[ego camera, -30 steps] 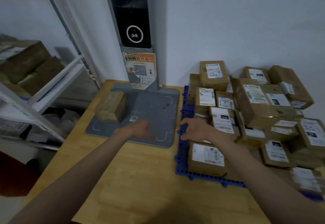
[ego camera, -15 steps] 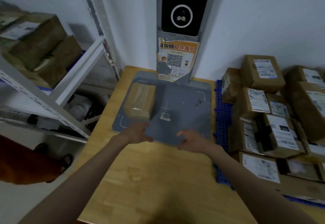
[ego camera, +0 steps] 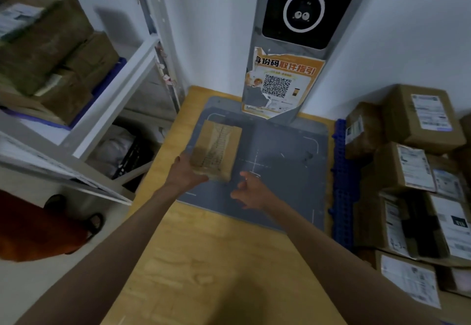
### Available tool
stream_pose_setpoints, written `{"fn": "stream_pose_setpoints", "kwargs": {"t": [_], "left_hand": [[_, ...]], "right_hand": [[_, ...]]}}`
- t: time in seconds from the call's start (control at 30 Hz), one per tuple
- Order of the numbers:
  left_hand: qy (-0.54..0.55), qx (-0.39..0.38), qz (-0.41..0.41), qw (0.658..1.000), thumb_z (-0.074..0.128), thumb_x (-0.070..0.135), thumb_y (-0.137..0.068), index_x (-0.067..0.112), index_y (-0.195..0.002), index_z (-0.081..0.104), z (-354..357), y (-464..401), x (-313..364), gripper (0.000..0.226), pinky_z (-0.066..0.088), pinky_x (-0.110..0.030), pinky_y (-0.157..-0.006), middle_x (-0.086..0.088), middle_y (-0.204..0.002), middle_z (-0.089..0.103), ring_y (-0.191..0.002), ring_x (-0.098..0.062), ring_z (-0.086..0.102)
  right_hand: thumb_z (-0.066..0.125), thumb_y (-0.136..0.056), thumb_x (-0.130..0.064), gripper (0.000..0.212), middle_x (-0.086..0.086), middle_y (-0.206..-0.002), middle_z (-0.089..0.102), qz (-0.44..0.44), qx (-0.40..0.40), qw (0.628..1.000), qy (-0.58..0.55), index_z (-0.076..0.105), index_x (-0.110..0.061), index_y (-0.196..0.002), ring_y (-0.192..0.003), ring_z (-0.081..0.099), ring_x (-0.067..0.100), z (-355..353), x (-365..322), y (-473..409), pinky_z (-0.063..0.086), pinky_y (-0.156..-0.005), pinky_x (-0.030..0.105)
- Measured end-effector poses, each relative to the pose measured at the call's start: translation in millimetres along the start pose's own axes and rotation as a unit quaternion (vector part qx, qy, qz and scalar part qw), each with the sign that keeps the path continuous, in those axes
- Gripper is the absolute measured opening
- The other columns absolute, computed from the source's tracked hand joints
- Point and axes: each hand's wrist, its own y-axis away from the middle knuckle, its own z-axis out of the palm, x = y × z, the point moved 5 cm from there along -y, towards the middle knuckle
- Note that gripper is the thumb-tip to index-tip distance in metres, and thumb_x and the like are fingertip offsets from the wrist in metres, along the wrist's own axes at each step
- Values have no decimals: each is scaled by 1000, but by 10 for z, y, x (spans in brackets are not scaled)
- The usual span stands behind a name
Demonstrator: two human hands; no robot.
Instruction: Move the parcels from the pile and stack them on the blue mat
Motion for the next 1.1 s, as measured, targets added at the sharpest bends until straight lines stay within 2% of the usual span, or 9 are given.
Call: {"fn": "stream_pose_setpoints", "kwargs": {"t": [0.07,0.17,0.27,0.4,0.47,0.63,0.77,0.93,1.1], "left_hand": [[82,7,23,996,87,28,-69,13,-149,27,65,-42,51,101,43,-35,-98,-5,-140,45,-132,-26,44],[131,24,58,989,87,33,-67,9,-139,39,234,-2,104,90,48,-42,-96,-11,-131,52,-121,-29,53],[108,13,37,993,83,29,-73,10,-148,30,520,108,106,93,41,-38,-106,-12,-145,43,-130,-29,46],[100,-93,128,982,75,21,-84,23,-141,41,856,233,253,67,44,-23,-88,19,-121,49,-111,0,51],[92,-142,164,972,72,17,-87,31,-137,41,888,259,382,61,39,-7,-83,25,-120,45,-116,-1,46],[36,-4,209,977,76,8,-79,6,-122,61,528,53,726,46,37,-11,-86,-6,-119,57,-111,-25,57],[-38,137,210,967,83,13,-67,11,-131,49,169,-210,822,73,30,-30,-105,-14,-130,41,-125,-31,37],[4,-70,91,993,91,15,-63,16,-155,11,475,-495,679,121,38,-37,-106,-7,-153,32,-137,-21,36],[48,-88,67,993,93,16,-58,18,-143,37,710,-352,421,102,50,-40,-94,-1,-119,59,-117,-28,56]], "right_hand": [[63,-92,-18,88,8,-154,30,0,-20,1000,-18,3,-24,-156,-105,59,22,44,-6,-76,56,-70,30],[65,-90,-17,91,1,-158,24,-28,-3,1000,-11,3,-23,-156,-136,42,31,2,-4,-186,50,-97,43],[68,-84,-15,78,-2,-138,44,-88,56,994,-38,26,-27,-148,-131,44,34,-115,-26,-268,45,-91,38],[83,-71,-35,110,4,-152,12,-59,154,986,-25,10,-21,-152,-138,22,24,-417,118,-327,29,-99,31],[84,-64,-49,119,2,-154,3,-29,163,986,24,6,-26,-151,-139,26,30,-562,175,-353,35,-106,44],[84,-63,-51,121,12,-153,4,11,182,975,124,1,-23,-147,-133,36,43,-705,180,-413,39,-100,60],[81,-73,-41,123,16,-158,-4,24,150,981,122,-14,-25,-150,-130,40,46,-675,224,-432,39,-100,61],[65,-88,-27,110,12,-158,9,-23,139,970,200,-26,-28,-148,-113,54,44,-551,338,-274,46,-86,54],[54,-85,-8,107,9,-155,20,-12,171,957,236,-30,-31,-147,-93,61,39,-409,497,-91,43,-68,43]]}}
